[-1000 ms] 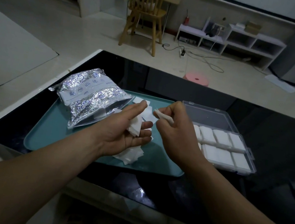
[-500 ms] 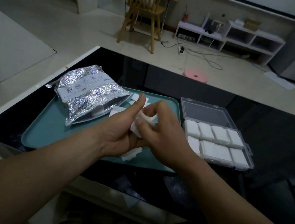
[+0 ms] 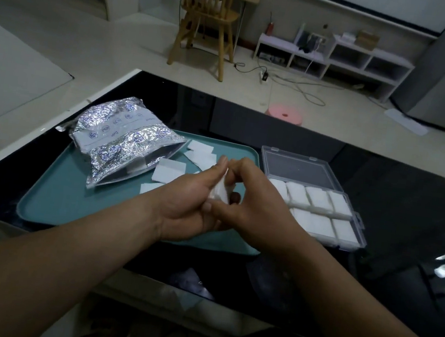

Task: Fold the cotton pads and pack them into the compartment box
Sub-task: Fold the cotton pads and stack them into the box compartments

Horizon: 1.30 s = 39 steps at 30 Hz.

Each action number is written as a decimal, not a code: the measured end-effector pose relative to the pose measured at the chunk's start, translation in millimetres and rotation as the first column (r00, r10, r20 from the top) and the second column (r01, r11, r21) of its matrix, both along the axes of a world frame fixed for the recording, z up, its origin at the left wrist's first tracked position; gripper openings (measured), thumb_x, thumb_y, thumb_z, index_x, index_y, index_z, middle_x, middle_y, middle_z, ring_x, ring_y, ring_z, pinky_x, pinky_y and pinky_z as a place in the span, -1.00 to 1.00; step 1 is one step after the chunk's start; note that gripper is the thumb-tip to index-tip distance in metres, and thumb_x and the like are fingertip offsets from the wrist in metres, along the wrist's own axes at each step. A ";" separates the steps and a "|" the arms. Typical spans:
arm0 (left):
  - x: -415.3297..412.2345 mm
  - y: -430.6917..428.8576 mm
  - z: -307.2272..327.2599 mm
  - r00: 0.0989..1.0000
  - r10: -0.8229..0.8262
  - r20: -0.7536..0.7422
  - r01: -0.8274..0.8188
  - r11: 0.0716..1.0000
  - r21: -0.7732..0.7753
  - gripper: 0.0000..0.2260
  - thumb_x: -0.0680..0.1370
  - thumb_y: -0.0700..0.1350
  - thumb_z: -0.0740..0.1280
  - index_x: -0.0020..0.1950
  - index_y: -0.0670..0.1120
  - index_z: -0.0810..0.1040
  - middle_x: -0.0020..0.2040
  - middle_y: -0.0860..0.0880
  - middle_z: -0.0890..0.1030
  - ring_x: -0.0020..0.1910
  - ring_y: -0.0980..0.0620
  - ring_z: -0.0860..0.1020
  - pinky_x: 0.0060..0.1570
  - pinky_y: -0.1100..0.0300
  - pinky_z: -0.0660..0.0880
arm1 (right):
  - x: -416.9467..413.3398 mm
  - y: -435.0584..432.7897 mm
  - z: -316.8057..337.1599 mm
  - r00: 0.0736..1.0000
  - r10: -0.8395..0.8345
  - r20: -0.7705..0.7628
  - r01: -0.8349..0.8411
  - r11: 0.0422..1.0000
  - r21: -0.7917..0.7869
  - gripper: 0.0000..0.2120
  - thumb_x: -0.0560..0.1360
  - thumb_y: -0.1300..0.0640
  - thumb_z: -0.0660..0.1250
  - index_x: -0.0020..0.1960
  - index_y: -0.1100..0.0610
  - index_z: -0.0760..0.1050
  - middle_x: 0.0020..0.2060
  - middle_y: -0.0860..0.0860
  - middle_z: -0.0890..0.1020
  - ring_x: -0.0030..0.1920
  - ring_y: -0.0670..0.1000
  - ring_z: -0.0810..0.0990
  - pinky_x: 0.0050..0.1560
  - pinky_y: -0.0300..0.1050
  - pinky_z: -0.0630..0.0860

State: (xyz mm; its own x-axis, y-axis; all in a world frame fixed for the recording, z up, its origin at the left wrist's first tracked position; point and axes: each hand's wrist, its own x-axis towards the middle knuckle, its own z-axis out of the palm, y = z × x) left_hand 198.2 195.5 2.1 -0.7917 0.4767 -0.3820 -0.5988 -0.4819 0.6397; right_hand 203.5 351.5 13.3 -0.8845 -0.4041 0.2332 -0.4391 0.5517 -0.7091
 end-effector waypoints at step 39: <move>-7.9 75.3 -27.2 0.404 -0.810 -0.425 -0.589 0.124 -0.798 -0.71 0.59 -0.06 0.27 0.30 0.06 0.56 0.27 0.01 0.54 0.28 -0.08 0.45 0.25 -0.04 0.40 | -15.6 115.2 -0.5 0.774 -0.539 0.333 0.544 0.835 0.088 -0.91 0.49 0.18 0.53 -0.10 0.14 0.62 -0.20 0.03 0.69 -0.18 0.00 0.63 -0.23 -0.13 0.45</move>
